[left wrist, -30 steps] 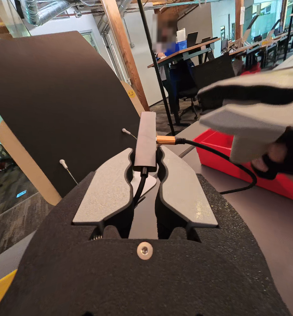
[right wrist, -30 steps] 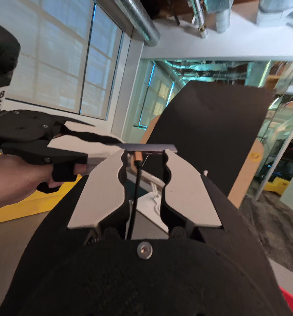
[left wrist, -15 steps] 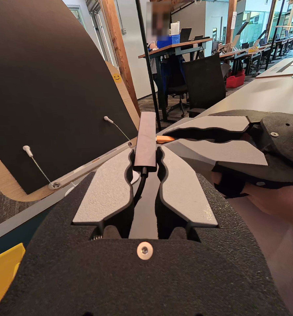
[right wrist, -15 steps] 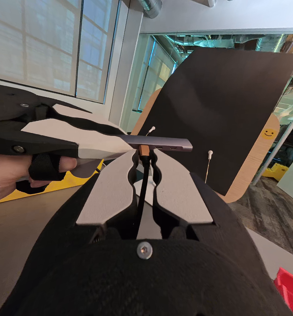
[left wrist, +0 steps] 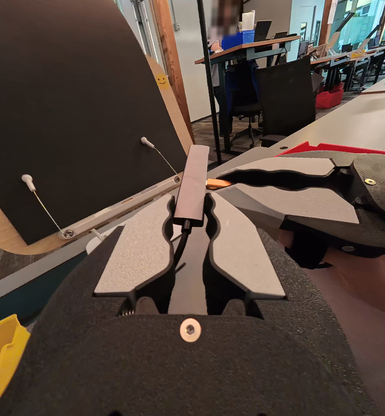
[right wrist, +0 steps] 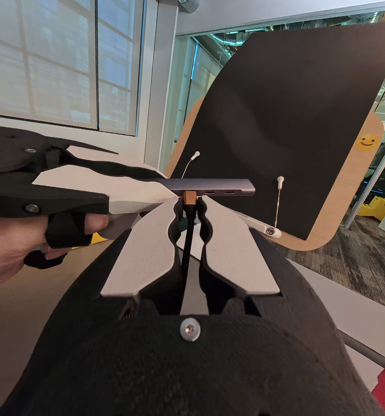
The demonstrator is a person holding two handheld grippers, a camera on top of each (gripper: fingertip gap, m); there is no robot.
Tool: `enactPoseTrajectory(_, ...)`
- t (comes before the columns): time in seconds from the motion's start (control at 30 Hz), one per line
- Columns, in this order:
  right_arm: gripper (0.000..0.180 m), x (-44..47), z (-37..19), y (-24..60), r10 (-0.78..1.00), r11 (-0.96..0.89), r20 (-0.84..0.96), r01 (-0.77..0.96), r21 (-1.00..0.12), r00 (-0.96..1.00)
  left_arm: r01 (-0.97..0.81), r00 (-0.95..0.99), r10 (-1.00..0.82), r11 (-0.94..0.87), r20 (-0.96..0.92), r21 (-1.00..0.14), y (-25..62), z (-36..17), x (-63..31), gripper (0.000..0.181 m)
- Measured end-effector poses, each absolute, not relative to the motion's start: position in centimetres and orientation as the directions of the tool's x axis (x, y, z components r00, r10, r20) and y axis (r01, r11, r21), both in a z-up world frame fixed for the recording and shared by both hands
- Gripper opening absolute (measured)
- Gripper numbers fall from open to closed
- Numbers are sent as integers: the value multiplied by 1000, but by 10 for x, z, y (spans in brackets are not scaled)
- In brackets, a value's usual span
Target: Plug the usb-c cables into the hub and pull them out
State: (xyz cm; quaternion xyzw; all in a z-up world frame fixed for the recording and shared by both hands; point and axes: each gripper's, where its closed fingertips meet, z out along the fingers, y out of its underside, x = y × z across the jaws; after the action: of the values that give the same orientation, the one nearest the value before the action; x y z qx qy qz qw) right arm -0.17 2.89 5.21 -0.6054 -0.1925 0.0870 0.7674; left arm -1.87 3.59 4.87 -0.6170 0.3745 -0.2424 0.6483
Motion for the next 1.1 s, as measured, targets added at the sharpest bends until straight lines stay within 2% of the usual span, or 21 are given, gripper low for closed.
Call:
enactPoseTrajectory(0.1, 13, -2, 49, 31, 374, 246, 186, 96, -964, 909, -134, 591, -792, 87, -150, -987, 39, 45, -18, 25)
enactPoseTrajectory(0.37, 14, -7, 61, 21, 470, 316, 314, 175, -932, 825, -167, 509, -834, 146, -212, -975, 31, 57, -23, 25)
enactPoseTrajectory(0.57, 14, -5, 62, 25, 376, 288, 246, 139, -947, 893, -159, 558, -801, 153, -217, -975, 34, 60, -21, 25)
enactPoseTrajectory(0.87, 14, -4, 67, 22, 322, 298, 276, 180, -937, 905, -160, 551, -805, 157, -220, -975, 36, 63, -19, 26)
enactPoseTrajectory(0.93, 13, -14, 75, 4, 349, 380, 335, 194, -904, 875, -188, 742, -620, 170, -253, -967, 72, 72, -56, 25)
enactPoseTrajectory(0.97, 14, -16, 75, 3, 324, 387, 386, 252, -887, 864, -139, 767, -610, 144, -199, -980, 85, 78, -77, 25)
enactPoseTrajectory(1.03, 14, -10, 76, 8, 322, 380, 367, 236, -894, 873, 93, 604, -796, 32, 31, -995, 71, 102, -87, 25)
enactPoseTrajectory(1.1, 14, -6, 76, 15, 355, 345, 324, 200, -917, 877, 56, 613, -790, 69, -20, -996, 64, 110, -92, 25)
